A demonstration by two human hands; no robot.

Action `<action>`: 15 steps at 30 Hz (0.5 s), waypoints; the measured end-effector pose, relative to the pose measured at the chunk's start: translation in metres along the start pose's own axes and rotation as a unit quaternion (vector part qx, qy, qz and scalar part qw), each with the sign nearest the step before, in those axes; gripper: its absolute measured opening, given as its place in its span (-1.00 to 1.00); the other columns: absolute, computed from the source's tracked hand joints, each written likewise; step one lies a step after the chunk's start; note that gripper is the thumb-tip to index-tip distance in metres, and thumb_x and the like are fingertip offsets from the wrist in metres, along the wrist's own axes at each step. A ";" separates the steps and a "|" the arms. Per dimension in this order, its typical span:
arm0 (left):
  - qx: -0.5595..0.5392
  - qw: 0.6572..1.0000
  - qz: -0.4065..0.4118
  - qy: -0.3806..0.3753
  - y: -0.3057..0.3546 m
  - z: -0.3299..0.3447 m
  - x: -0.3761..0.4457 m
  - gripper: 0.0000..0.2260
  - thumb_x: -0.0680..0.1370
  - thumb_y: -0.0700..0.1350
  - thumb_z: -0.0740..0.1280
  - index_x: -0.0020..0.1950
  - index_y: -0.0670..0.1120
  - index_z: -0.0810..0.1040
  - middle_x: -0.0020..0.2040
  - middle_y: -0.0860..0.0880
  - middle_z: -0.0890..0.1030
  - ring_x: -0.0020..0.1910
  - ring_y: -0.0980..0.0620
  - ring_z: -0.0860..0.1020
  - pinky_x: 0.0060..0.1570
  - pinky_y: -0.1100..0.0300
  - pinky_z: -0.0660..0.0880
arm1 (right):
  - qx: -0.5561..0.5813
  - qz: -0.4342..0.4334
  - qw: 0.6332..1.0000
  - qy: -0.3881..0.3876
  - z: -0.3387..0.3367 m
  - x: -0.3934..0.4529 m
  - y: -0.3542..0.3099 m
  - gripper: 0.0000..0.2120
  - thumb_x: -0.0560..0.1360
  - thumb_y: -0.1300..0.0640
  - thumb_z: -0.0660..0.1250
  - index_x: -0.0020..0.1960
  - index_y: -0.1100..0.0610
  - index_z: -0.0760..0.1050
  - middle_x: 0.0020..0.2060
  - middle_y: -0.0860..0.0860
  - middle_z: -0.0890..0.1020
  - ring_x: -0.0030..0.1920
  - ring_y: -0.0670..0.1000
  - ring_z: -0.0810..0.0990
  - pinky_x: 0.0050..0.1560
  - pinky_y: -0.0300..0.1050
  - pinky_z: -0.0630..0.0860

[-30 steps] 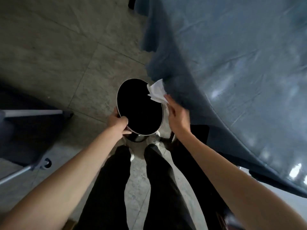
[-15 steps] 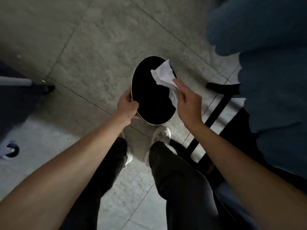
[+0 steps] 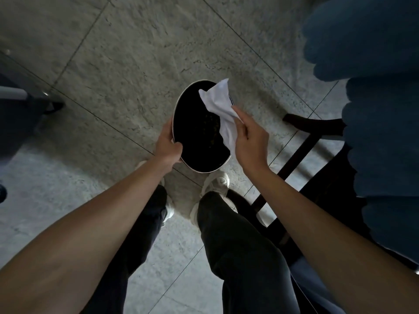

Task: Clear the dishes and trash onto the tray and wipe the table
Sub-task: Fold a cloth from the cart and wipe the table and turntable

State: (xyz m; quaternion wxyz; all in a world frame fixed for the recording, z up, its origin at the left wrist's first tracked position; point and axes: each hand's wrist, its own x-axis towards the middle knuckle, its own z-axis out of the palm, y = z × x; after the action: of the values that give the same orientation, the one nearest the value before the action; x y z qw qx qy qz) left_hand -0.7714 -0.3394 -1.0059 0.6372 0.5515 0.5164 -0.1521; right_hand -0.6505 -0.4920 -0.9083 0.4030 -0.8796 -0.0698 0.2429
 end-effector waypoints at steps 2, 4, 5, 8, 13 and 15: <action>0.032 0.999 -0.021 -0.032 0.006 -0.002 -0.002 -0.38 0.52 -0.23 0.20 0.47 0.31 0.24 0.28 0.06 0.51 0.08 -0.02 0.58 -0.34 0.07 0.65 | -0.007 0.001 1.000 -0.002 -0.005 -0.006 -0.007 -0.69 0.71 0.21 0.21 0.40 0.08 0.57 0.31 0.02 0.65 0.29 -0.18 0.56 0.25 -0.47 0.43; 0.076 0.993 -0.061 -0.060 0.018 -0.007 -0.014 -0.48 0.58 -0.17 0.20 0.50 0.16 0.21 0.33 -0.03 0.47 0.10 -0.07 0.56 -0.28 0.10 0.62 | -0.007 0.002 1.000 -0.006 -0.014 -0.014 -0.020 -0.67 0.71 0.23 0.21 0.41 0.08 0.56 0.33 0.01 0.64 0.31 -0.15 0.55 0.27 -0.46 0.42; 0.105 0.990 -0.067 -0.064 0.026 -0.011 -0.025 -0.51 0.59 -0.15 0.20 0.50 0.09 0.22 0.34 -0.07 0.47 0.11 -0.09 0.56 -0.20 0.08 0.62 | -0.005 0.003 1.000 -0.009 -0.020 -0.020 -0.028 -0.67 0.70 0.24 0.20 0.41 0.08 0.56 0.34 0.01 0.63 0.32 -0.16 0.55 0.29 -0.45 0.41; 0.210 0.975 0.042 -0.055 0.059 -0.024 -0.076 -0.47 0.58 -0.11 0.22 0.54 0.08 0.19 0.42 -0.05 0.46 0.30 -0.08 0.51 0.17 0.08 0.48 | 0.004 0.009 1.000 -0.023 -0.042 -0.043 -0.063 -0.64 0.70 0.27 0.19 0.43 0.08 0.55 0.35 0.03 0.62 0.30 -0.12 0.58 0.34 -0.34 0.45; 0.268 0.916 0.295 -0.034 0.133 -0.048 -0.184 -0.29 0.56 -0.16 0.30 0.63 0.08 0.03 0.58 0.07 0.26 0.49 0.06 0.33 0.33 0.15 0.43 | -0.003 -0.003 0.999 -0.045 -0.082 -0.090 -0.140 -0.63 0.69 0.30 0.21 0.43 0.07 0.54 0.39 -0.02 0.59 0.33 -0.17 0.54 0.40 -0.25 0.46; 0.259 0.910 0.322 -0.015 0.161 -0.059 -0.228 -0.20 0.53 -0.08 0.42 0.62 0.12 0.01 0.57 0.14 0.23 0.51 0.20 0.24 0.31 0.37 0.28 | -0.014 -0.014 0.998 -0.057 -0.101 -0.112 -0.174 -0.62 0.69 0.30 0.21 0.43 0.05 0.55 0.40 -0.05 0.58 0.33 -0.08 0.59 0.38 -0.15 0.50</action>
State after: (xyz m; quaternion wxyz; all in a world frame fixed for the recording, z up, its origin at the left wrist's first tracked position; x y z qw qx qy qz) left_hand -0.7733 -0.3183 -0.7215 0.4936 0.8314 0.2438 -0.0752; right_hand -0.6864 -0.4799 -0.6818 0.3894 -0.8688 -0.1082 0.2861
